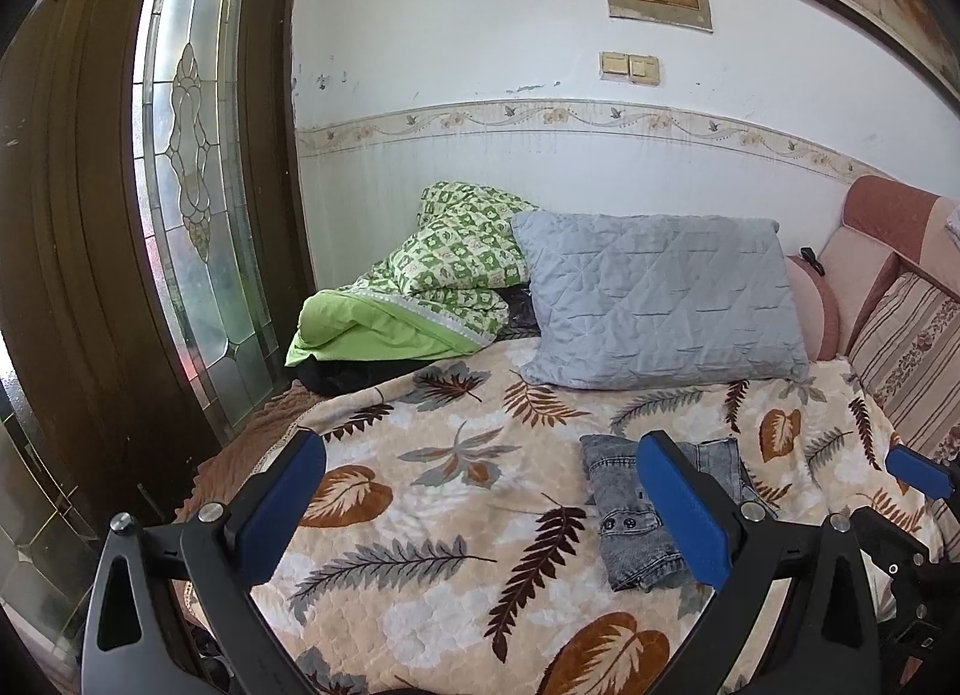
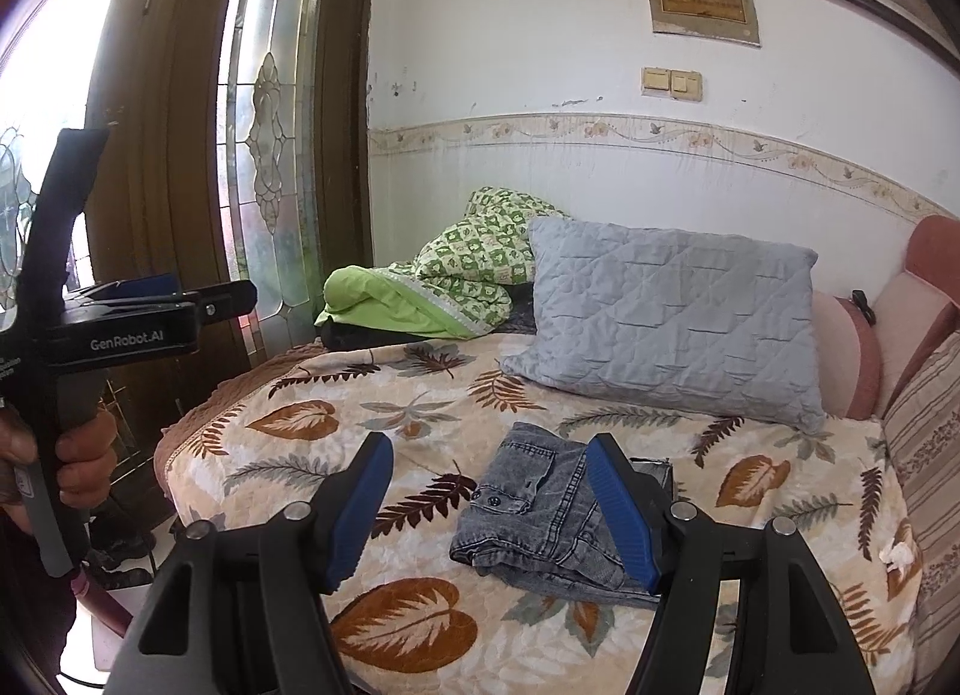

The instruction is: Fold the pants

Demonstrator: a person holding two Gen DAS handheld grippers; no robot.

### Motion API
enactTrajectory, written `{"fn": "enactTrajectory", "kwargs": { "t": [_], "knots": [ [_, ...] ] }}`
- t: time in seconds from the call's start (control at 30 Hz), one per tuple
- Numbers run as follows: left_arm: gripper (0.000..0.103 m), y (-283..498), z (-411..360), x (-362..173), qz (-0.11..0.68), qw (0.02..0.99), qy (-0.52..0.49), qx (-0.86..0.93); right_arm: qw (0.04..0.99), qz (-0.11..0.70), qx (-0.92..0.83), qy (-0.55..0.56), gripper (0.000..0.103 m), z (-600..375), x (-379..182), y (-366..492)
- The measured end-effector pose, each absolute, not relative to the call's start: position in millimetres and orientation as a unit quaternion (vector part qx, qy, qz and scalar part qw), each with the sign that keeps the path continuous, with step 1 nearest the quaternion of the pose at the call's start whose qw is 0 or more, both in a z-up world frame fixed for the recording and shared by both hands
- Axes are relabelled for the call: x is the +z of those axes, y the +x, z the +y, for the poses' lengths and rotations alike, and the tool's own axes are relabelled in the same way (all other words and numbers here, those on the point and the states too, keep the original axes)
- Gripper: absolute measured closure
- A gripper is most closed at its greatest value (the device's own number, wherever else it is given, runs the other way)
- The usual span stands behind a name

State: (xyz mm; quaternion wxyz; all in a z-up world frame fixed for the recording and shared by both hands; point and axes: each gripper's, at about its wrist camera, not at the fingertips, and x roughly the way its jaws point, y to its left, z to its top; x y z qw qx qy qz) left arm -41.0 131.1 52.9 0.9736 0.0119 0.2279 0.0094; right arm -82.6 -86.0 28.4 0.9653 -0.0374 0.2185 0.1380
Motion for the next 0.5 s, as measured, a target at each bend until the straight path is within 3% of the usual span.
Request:
{"fn": "enactTrajectory", "kwargs": {
  "t": [0.5],
  "knots": [
    [0.0,-8,105,29,0.264,0.964,0.043,0.0,0.955,0.262,0.136,0.015,0.032,-112,-7,-47]
  ]
}}
